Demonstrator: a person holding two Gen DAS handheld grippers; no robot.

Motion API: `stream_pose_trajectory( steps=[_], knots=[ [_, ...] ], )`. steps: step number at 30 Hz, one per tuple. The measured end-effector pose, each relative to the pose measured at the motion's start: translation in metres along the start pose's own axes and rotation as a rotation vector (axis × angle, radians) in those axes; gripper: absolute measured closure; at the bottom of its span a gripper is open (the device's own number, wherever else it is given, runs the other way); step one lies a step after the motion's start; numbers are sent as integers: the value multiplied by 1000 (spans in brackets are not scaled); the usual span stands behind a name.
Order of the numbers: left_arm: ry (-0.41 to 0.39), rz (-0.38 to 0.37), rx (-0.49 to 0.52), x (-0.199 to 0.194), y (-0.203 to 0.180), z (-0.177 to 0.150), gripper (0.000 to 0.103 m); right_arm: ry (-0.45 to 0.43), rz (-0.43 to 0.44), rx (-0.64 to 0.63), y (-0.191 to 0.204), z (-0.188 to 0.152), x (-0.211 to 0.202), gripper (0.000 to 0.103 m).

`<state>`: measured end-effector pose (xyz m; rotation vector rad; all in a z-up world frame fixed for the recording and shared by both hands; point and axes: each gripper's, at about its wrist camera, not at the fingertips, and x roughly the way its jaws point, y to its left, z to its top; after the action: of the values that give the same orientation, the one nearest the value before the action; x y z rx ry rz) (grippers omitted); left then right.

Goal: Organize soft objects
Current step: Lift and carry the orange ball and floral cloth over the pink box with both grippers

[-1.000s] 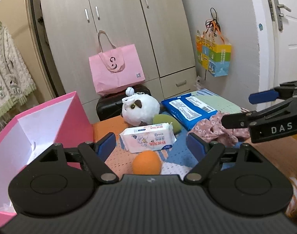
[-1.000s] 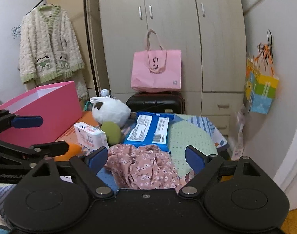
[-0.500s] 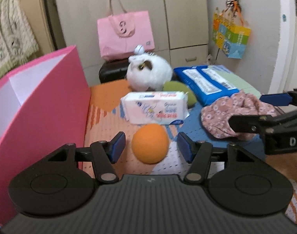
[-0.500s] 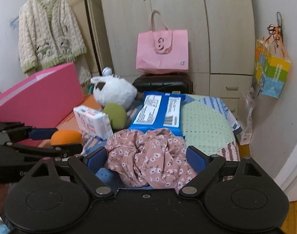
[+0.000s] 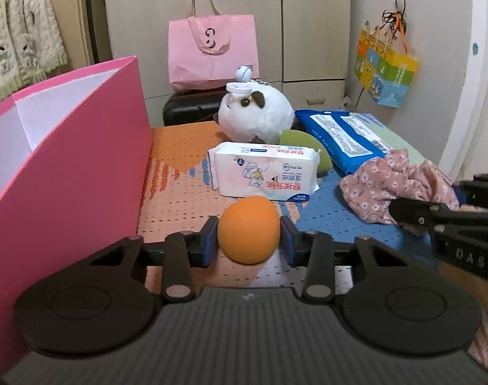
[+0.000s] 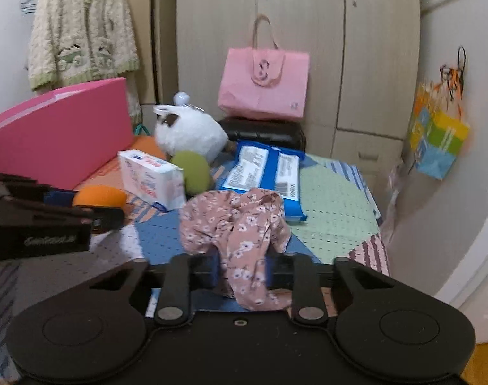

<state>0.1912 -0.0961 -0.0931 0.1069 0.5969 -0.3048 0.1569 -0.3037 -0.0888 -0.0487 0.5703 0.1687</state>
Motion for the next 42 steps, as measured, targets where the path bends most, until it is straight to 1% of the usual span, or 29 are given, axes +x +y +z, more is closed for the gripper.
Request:
stream_pose_trajectory(
  steps=[4,6,12,22,24,25,29,34,39,42],
  knots=[
    [-8,7,10,-4,-3,-2,65,-30,20,-12,9,-5,-13,80],
    [-4,-2,3,-7,-3,-3,65,-49,22,-4,10,-7,-20,80],
    [4,-40,-13,-18,-2,-7,65,-45,20,21,11,-11,-26,78],
    [-19,-78,-16,-47,1,-12,65,-49,49,60,18,-19,-39,77],
    [-9,-104,-23,-54,3,-12,65,-54,57,84,18,-20,-44,77],
    [-15,-121,-25,-59,4,-12,65,-58,60,102,17,-20,-46,77],
    [-35,-147,-13,-79,5,-14,65,-75,82,165,13,-19,-56,77],
    [-11,-201,-32,-90,11,-18,65,-56,118,185,15,-20,-63,76],
    [8,-195,-30,-98,18,-25,65,-16,149,195,21,-24,-72,76],
    [35,-207,-23,-102,24,-28,65,23,192,187,24,-25,-76,76]
  ],
)
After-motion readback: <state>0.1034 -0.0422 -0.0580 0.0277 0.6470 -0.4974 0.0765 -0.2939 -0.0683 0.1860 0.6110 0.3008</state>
